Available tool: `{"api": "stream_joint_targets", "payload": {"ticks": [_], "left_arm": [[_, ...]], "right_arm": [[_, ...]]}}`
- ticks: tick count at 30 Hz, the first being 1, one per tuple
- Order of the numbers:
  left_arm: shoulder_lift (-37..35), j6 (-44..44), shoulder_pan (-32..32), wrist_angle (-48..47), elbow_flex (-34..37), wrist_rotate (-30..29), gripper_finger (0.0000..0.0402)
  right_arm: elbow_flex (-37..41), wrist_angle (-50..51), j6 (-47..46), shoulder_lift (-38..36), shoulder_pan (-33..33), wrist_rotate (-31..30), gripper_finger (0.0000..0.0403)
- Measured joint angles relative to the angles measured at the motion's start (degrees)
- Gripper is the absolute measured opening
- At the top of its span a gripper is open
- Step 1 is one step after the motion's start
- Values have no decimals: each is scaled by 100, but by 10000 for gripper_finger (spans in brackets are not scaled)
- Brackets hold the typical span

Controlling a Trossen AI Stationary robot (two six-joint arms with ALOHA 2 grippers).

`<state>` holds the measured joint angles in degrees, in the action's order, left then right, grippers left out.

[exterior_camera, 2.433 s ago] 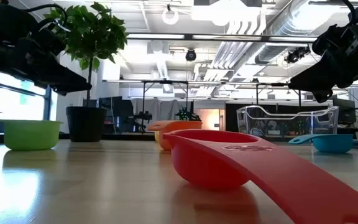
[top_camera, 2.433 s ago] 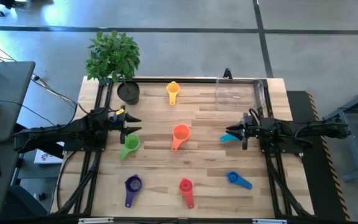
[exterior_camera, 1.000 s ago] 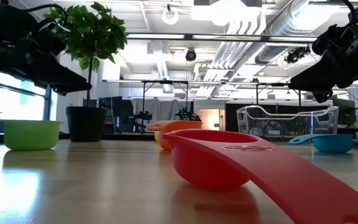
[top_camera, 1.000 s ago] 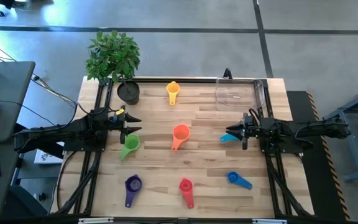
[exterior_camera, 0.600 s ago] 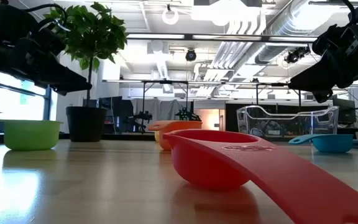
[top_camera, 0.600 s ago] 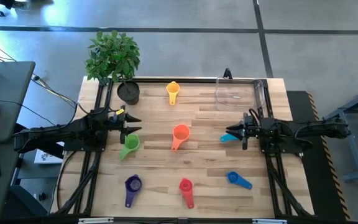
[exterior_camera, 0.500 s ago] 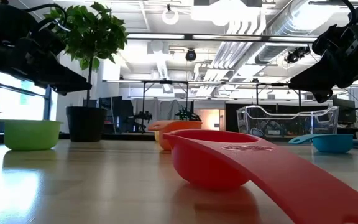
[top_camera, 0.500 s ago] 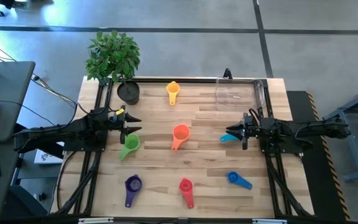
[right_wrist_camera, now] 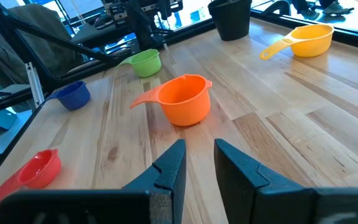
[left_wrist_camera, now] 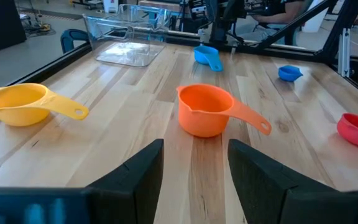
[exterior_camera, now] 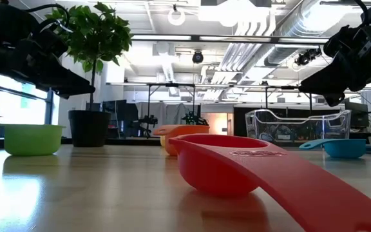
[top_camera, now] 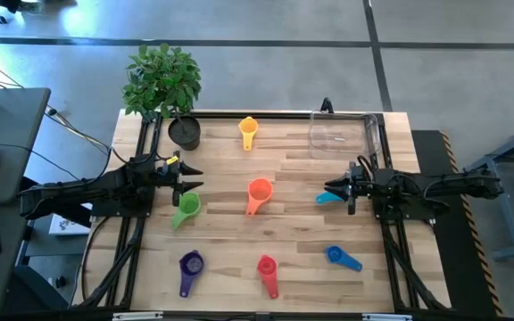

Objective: Nest measuring cups in basket

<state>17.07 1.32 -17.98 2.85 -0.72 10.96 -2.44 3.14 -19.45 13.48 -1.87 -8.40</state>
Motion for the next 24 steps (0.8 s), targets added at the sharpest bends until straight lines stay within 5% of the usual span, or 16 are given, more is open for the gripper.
{"api": "stream_joint_targets", "payload": {"ticks": [24], "left_arm": [[-1,495,0,-2,1,-2,170]], "right_arm": [[1,-122,42,-1,-4,58,75]]}}
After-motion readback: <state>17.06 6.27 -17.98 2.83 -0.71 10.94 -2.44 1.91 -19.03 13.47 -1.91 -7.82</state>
